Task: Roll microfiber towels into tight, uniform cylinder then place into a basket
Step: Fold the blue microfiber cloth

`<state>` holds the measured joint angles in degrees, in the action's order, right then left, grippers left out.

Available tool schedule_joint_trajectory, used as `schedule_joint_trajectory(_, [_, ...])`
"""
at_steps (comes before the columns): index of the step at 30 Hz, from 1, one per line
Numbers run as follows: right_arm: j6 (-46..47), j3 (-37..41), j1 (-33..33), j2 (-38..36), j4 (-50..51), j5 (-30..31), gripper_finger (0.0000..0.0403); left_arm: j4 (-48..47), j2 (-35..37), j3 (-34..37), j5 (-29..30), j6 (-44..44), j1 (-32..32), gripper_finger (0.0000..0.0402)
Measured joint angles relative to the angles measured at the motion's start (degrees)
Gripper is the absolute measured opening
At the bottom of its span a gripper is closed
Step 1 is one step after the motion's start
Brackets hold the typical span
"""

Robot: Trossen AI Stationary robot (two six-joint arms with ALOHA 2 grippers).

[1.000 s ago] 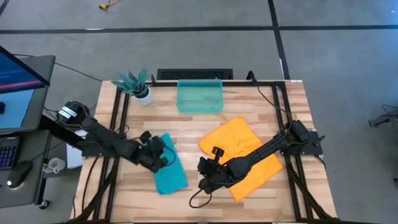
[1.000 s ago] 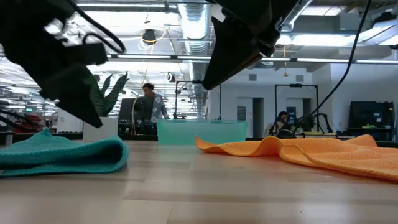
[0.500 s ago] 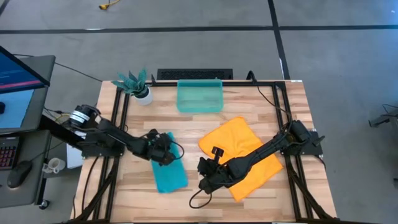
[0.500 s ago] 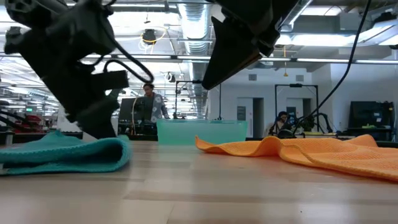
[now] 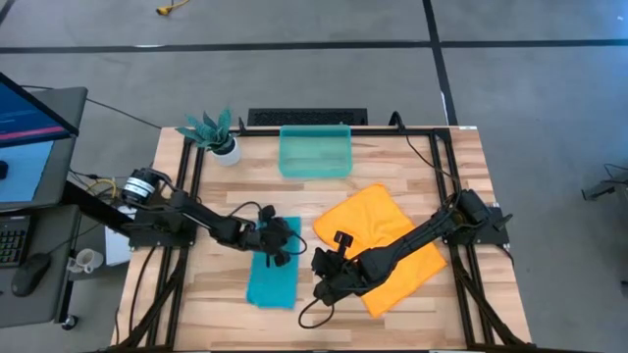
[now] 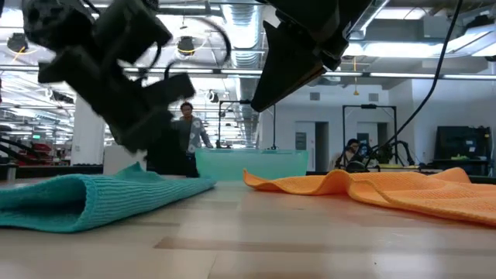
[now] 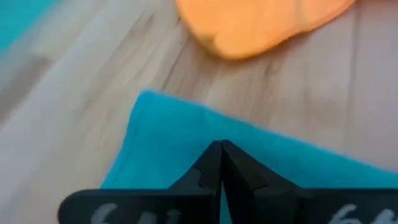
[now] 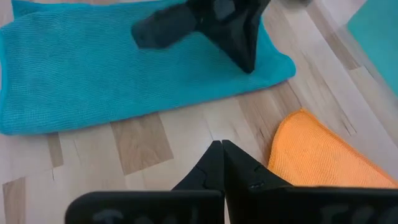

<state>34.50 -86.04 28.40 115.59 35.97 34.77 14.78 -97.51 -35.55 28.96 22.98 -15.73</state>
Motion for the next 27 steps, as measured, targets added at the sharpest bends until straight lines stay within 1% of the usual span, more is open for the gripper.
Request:
schedule_joint_trajectory(2, [0.0,0.0,0.0,0.0,0.0,0.0,0.0015,-1.3,2.0,-1.3,1.0,-1.4,-0.6,0.0])
schedule_joint_trajectory(7, [-0.1,0.0,0.1,0.0,-1.2,-0.3,0.0017,-10.5,10.3,-2.8,4.4,-2.7,-3.7,0.0])
schedule_joint_trajectory(9, [-0.8,0.0,0.1,0.0,-2.6,-0.6,0.0019,-15.5,14.6,-3.0,7.0,-2.5,-6.4,0.0])
schedule_joint_trajectory(11, [-2.8,0.0,0.2,0.0,-5.0,-2.4,0.0019,-19.4,18.0,-3.0,9.3,-1.1,-10.0,0.0])
schedule_joint_trajectory(13, [-5.9,0.1,0.3,0.0,-9.4,-4.9,0.0019,-21.7,20.7,-2.8,11.7,2.0,-14.1,0.0])
schedule_joint_trajectory(15, [-9.4,1.0,0.5,0.0,-16.0,-7.0,0.0018,-23.1,21.7,-2.9,12.7,5.2,-18.3,0.0])
schedule_joint_trajectory(18, [-14.0,3.9,0.5,0.0,-27.9,-10.1,0.0018,-22.9,20.7,-2.9,13.9,10.1,-24.1,0.0])
schedule_joint_trajectory(21, [-15.5,6.2,0.5,0.0,-34.9,-13.0,0.0017,-22.8,17.2,-2.8,14.7,15.4,-28.2,0.0])
schedule_joint_trajectory(24, [-15.5,9.2,0.5,0.0,-40.2,-13.3,0.0017,-21.7,12.6,-2.8,14.9,20.1,-30.4,0.0])
schedule_joint_trajectory(27, [-15.5,11.7,0.5,0.0,-47.1,-13.8,0.0017,-18.1,7.9,-2.8,13.2,22.4,-31.2,0.0])
